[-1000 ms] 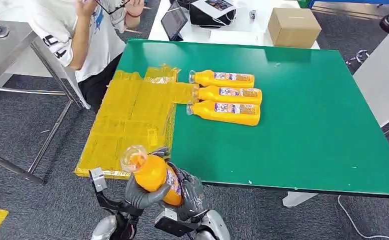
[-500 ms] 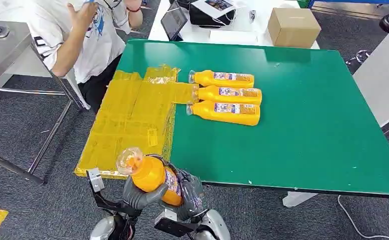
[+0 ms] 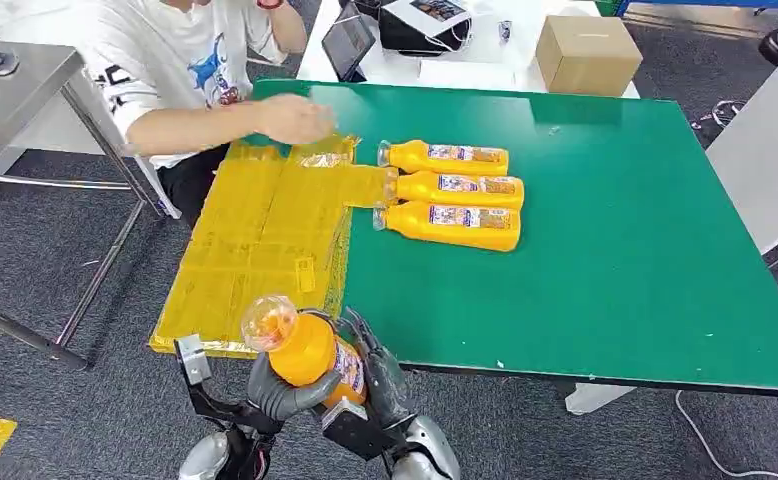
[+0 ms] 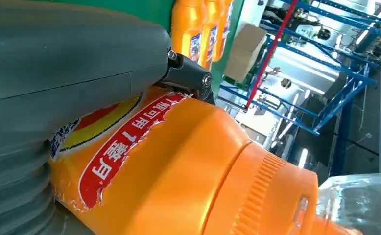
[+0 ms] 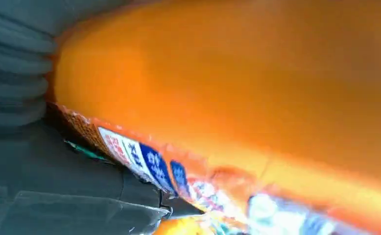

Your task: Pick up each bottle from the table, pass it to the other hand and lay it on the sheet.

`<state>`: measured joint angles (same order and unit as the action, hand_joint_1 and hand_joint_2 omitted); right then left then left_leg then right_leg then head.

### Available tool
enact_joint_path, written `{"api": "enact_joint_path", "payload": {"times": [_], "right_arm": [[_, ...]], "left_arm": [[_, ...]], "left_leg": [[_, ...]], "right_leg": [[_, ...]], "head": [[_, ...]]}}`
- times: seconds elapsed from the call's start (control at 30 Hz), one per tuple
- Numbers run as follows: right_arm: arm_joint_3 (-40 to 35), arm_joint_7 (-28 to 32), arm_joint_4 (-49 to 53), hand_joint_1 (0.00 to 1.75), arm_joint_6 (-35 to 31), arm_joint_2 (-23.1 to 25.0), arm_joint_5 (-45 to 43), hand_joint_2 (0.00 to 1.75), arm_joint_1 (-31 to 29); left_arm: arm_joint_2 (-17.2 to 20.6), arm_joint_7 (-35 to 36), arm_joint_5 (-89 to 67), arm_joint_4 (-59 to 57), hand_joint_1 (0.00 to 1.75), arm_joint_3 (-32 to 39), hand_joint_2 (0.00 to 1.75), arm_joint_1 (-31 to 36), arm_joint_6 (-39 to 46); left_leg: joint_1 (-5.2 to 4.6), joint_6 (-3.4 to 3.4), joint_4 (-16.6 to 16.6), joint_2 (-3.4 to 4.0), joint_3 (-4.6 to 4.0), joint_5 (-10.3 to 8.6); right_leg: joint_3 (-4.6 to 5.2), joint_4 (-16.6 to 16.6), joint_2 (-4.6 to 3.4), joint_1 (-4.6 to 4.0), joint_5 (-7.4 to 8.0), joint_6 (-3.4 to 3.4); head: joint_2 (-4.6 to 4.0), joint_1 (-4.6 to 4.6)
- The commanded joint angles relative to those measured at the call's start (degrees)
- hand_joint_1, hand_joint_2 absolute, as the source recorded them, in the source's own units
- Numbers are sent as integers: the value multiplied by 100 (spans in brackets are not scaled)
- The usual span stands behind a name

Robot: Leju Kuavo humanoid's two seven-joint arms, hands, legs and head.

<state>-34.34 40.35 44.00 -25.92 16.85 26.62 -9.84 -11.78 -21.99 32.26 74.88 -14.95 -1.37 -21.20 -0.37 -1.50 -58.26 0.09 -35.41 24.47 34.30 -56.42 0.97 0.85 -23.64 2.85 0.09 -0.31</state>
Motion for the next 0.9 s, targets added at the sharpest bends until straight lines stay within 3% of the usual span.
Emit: {"api": "enact_joint_path", "payload": {"times": [0.03,0.17,0.27,0.5,0.73,0.9], "right_arm": [[-217,-79,1520,0,643,-341,112,0,437],[-219,-68,3082,0,757,-624,-141,0,729],[-153,-107,3485,0,883,-655,-259,0,791],[-62,-35,3894,0,580,-669,-594,0,765],[-51,-35,3779,0,657,-682,-599,0,679],[-126,-35,4022,0,284,-767,-852,0,612]], "left_arm": [[-143,-389,-592,-40,175,72,175,330,587],[-127,-666,-1162,-105,175,541,175,638,1146],[-138,-656,-1194,-106,175,695,175,696,1183],[-88,-1041,-1919,-470,175,1158,175,1294,2086],[-12,-1111,-2171,-776,175,1347,175,1636,2359],[106,-1434,-2851,-1094,175,1617,175,2003,3151]], "left_leg": [[12,12,-3,-18,24,14],[16,17,-12,-18,30,22],[11,14,-13,-21,13,13],[7,8,-1,-16,5,0],[5,8,5,-4,13,-2],[10,14,4,-5,24,3]], "right_leg": [[-32,2,9,-11,-16,-12],[-39,-5,6,-15,-22,-18],[-21,-10,10,-10,-16,-15],[-11,0,12,-7,-2,-9],[-17,4,0,-4,1,-8],[-30,4,-3,-9,-4,-14]], "head": [[0,0],[0,0],[0,0],[0,4],[0,0],[0,0]]}}
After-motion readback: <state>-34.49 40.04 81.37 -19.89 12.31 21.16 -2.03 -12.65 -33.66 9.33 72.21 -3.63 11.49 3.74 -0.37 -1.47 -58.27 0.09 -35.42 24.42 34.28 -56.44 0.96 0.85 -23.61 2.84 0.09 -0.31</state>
